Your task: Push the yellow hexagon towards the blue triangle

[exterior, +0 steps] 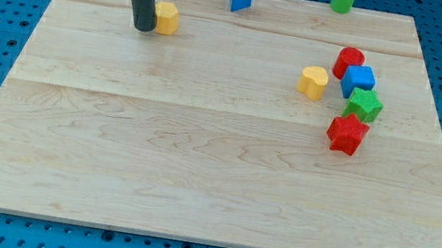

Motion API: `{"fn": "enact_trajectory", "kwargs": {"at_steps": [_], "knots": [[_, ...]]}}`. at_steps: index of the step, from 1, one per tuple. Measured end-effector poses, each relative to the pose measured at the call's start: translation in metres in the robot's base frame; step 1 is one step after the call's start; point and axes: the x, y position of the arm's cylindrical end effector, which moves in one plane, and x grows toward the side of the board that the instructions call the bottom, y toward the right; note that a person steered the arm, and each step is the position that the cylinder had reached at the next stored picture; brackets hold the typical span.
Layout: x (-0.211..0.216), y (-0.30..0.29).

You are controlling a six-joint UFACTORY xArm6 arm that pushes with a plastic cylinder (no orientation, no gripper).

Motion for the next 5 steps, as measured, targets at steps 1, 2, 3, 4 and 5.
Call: {"fn": "enact_trajectory", "kwargs": {"at_steps": [1,2,3,4,5], "knots": [[-0.005,0.015],[-0.019,0.023],[-0.025,0.038],[-0.034,0.049],[0.001,0.046]]}}
